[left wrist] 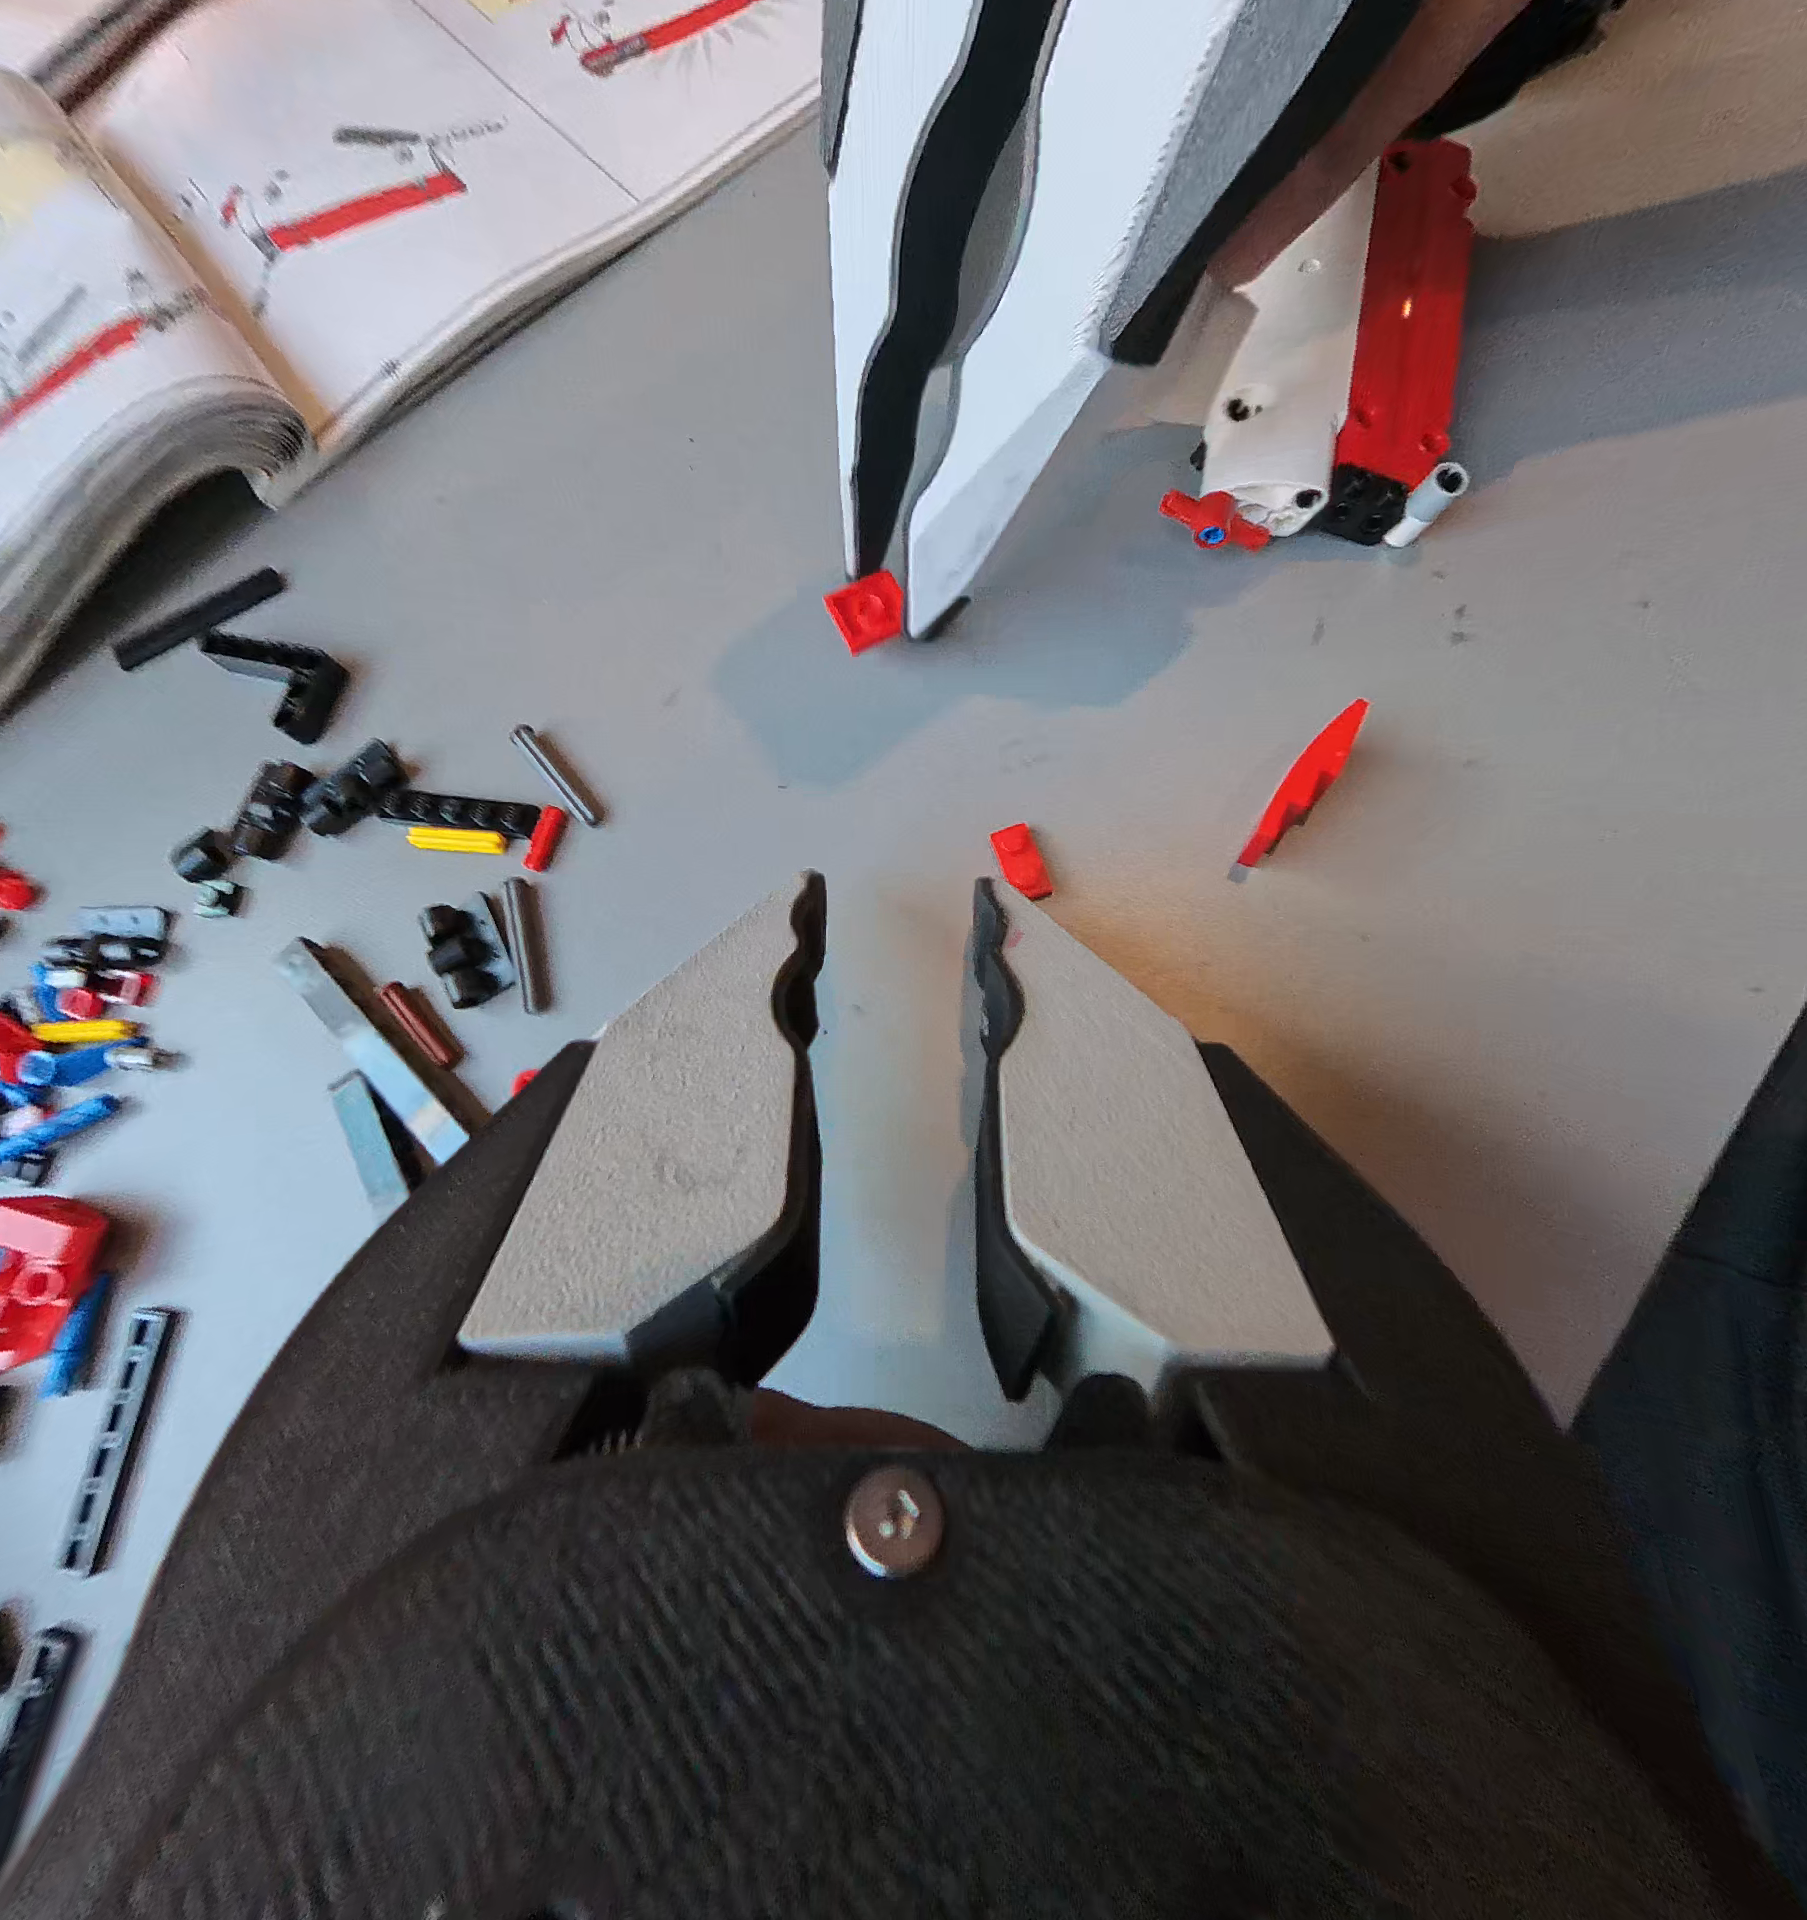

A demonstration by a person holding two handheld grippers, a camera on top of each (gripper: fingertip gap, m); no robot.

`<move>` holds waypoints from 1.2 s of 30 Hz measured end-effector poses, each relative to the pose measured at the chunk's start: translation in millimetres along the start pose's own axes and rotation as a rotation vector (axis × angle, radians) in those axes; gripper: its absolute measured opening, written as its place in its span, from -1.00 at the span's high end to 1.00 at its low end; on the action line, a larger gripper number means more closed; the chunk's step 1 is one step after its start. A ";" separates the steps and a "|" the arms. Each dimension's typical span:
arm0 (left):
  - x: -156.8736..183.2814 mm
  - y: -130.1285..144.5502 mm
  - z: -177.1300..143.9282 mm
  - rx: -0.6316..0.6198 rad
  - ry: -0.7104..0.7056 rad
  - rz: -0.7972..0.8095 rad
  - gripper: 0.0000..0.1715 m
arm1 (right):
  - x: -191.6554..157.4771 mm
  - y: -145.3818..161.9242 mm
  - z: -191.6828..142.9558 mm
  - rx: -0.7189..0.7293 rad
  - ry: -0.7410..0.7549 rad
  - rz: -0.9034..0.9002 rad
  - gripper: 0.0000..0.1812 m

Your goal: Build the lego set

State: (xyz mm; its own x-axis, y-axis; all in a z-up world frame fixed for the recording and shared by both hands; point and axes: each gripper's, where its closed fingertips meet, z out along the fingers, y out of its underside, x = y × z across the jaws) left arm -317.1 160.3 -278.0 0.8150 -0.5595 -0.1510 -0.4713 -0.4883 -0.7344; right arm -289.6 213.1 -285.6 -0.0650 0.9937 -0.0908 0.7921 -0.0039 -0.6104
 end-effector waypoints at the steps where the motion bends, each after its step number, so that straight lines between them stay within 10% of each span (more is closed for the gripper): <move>1: -0.9 -2.9 -1.5 0.012 -0.022 0.041 0.71 | -7.5 -3.6 -1.7 0.021 -0.048 0.015 0.84; 8: 15.5 -15.0 -16.0 0.022 -0.027 0.324 0.66 | -61.1 -19.5 -14.1 0.065 -0.392 0.095 0.84; 17: 29.1 -14.2 -23.4 0.042 0.080 0.275 0.92 | -84.6 -25.2 -12.7 0.049 -0.587 0.169 0.84; 26: 24.6 17.4 -22.7 -0.081 0.414 -0.425 0.96 | -72.3 -20.5 -1.4 0.071 -0.194 -0.300 0.76; 36: 26.5 28.5 -20.8 -0.091 0.395 -0.625 0.93 | -76.4 -21.3 15.4 0.061 -0.023 -0.357 0.79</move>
State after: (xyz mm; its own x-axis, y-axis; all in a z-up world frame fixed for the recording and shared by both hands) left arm -316.0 117.6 -289.1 0.7668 -0.3498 0.5382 0.0001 -0.8384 -0.5451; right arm -310.8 135.6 -277.7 -0.3451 0.9309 0.1196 0.6791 0.3357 -0.6528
